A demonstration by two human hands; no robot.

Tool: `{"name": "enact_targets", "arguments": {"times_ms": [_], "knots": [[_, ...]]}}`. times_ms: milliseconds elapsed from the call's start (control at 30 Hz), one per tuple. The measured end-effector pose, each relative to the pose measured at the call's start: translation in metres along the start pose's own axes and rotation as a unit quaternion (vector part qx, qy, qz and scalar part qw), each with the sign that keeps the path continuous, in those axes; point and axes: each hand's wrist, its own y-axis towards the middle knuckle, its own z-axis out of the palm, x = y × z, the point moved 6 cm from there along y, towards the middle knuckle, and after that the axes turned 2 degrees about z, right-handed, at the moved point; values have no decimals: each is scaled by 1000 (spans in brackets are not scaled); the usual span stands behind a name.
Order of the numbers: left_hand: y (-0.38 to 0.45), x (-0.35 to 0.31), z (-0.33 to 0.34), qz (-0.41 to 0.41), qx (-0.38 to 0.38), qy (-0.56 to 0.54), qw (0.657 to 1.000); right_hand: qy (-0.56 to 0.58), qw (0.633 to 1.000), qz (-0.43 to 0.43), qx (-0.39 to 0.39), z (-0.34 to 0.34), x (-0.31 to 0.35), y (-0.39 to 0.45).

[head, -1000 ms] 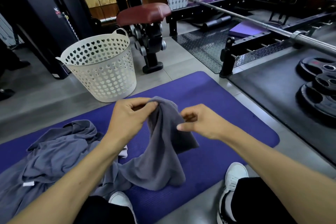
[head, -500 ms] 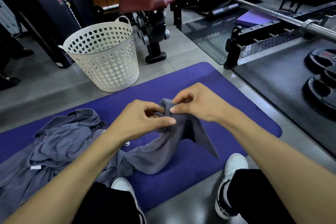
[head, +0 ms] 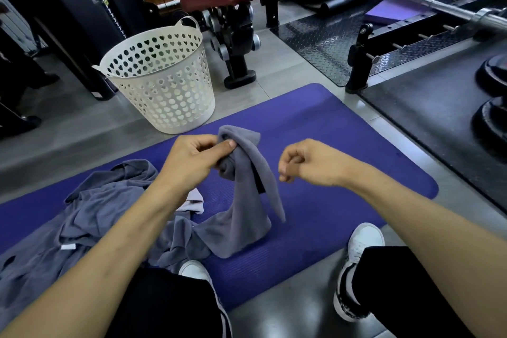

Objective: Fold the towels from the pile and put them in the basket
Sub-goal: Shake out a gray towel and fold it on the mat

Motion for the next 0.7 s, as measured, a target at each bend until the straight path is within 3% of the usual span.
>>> {"name": "enact_targets", "arguments": {"times_ms": [133, 300, 367, 567, 700], "knots": [[-4, 11, 1, -46, -5, 19, 999, 154, 987, -5, -46, -6, 19, 6], [-9, 16, -2, -88, -34, -50, 994, -10, 998, -39, -38, 22, 24, 6], [-10, 18, -6, -99, -29, -69, 992, -55, 993, -76, -69, 25, 27, 10], [-15, 28, -18, -114, 6, 119, 986, 34, 987, -82, -132, 4, 37, 14], [-21, 17, -3, -143, 70, -75, 984, -15, 988, -136, -71, 15, 56, 13]]}}
